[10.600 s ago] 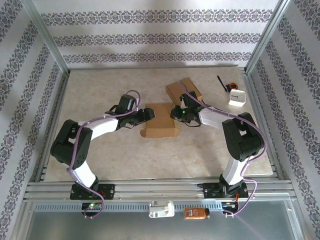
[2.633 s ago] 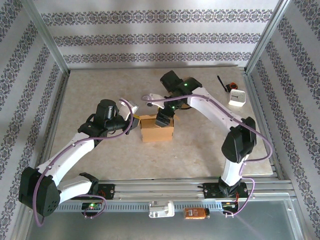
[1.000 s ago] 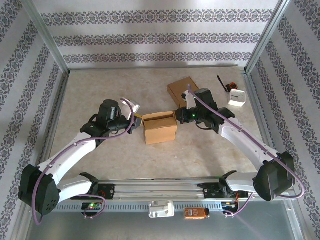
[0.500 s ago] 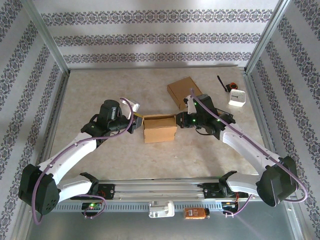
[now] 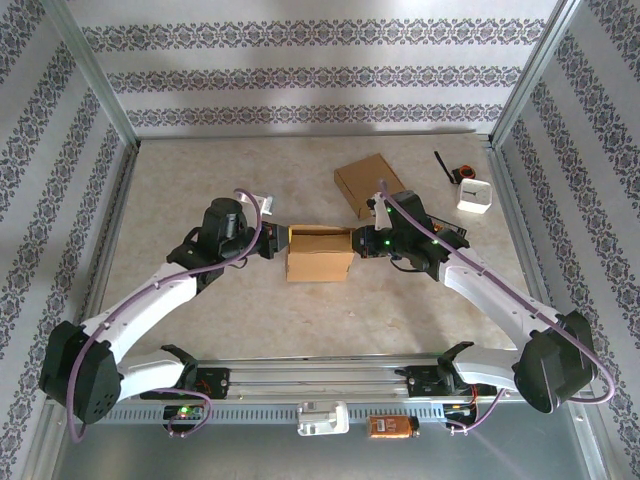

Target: Fold the paper box

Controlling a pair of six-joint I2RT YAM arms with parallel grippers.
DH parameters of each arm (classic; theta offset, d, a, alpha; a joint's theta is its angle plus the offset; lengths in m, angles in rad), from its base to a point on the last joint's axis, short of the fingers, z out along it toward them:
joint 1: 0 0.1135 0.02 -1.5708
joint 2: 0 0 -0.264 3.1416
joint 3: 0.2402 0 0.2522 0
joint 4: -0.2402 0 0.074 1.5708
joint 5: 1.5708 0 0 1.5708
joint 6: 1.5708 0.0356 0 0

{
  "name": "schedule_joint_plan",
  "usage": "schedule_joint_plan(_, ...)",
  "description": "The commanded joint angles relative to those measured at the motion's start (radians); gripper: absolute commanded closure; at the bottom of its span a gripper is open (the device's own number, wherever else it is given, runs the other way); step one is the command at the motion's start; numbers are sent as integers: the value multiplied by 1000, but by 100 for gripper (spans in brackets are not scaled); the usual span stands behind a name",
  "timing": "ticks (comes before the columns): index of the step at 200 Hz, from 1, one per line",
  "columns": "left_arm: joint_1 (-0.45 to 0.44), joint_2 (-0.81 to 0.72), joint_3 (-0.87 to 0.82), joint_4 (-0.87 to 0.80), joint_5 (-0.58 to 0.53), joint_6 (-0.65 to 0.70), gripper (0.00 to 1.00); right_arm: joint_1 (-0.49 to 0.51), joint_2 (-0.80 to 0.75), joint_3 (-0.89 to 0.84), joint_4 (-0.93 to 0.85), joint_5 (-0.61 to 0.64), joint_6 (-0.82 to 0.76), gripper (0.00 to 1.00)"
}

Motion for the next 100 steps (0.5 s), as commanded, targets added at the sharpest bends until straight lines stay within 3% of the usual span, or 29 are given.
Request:
schedule_joint_plan(1, -19, 35, 25, -6, 10, -79, 87, 37, 15, -18, -6, 20, -10, 87)
schedule_joint_plan(100, -20, 67, 79, -115, -1, -151, 87, 51, 34, -10, -10, 32, -16, 87)
